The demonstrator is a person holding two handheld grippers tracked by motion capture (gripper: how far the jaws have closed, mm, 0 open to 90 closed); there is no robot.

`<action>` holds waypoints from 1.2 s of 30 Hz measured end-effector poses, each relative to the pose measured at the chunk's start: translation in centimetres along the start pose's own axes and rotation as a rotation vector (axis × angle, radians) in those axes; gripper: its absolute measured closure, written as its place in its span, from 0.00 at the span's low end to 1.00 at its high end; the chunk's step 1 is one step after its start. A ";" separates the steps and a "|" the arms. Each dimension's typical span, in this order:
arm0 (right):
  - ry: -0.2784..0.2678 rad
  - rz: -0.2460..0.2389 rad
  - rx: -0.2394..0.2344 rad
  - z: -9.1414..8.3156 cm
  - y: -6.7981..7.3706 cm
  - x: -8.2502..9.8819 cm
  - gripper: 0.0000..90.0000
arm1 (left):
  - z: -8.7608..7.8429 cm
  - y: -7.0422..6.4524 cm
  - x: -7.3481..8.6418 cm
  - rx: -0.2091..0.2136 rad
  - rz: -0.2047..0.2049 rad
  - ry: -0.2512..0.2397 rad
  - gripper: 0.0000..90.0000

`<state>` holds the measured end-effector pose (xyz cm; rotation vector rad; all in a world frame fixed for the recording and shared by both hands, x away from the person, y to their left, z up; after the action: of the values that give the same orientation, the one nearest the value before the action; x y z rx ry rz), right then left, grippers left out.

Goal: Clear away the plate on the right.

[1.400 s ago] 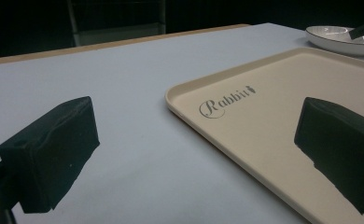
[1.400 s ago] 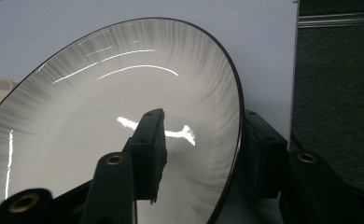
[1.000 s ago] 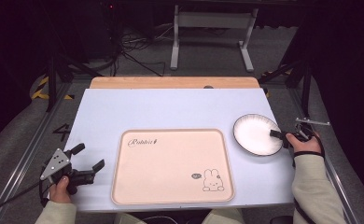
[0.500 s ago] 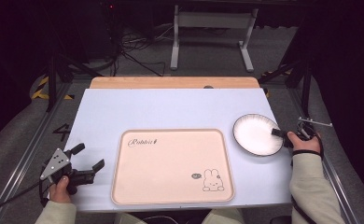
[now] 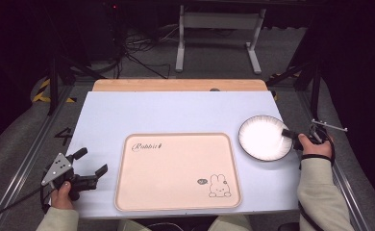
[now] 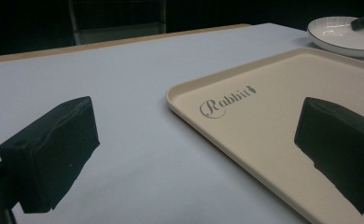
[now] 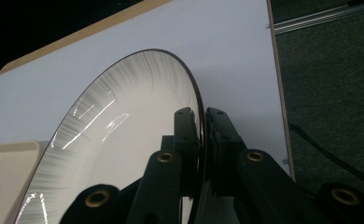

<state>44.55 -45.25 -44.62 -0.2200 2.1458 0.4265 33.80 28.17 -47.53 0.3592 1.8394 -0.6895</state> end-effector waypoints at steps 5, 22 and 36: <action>-0.032 0.008 0.007 -0.1 0.5 -0.5 0.95 | 0.0 0.0 0.0 0.001 -0.001 0.000 0.00; -0.084 0.024 0.003 -1.7 1.9 -1.9 0.94 | 0.0 0.0 0.0 -0.002 -0.001 -0.001 0.00; -0.100 0.033 -0.016 -3.3 3.0 -2.7 0.94 | 0.0 0.0 0.0 -0.003 -0.004 0.001 0.00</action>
<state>42.63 -43.77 -40.00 -0.1698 2.0512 0.4644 33.82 28.18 -47.53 0.3536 1.8426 -0.6893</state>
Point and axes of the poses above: each handheld gripper's, and its own axes: z roughly forward along the jaws, x roughly out of its underside, y roughly to its left, the point moved 2 cm from there along z, roughly forward along the jaws, and after that the axes turned 14 degrees about -z, right-handed, at the moved point
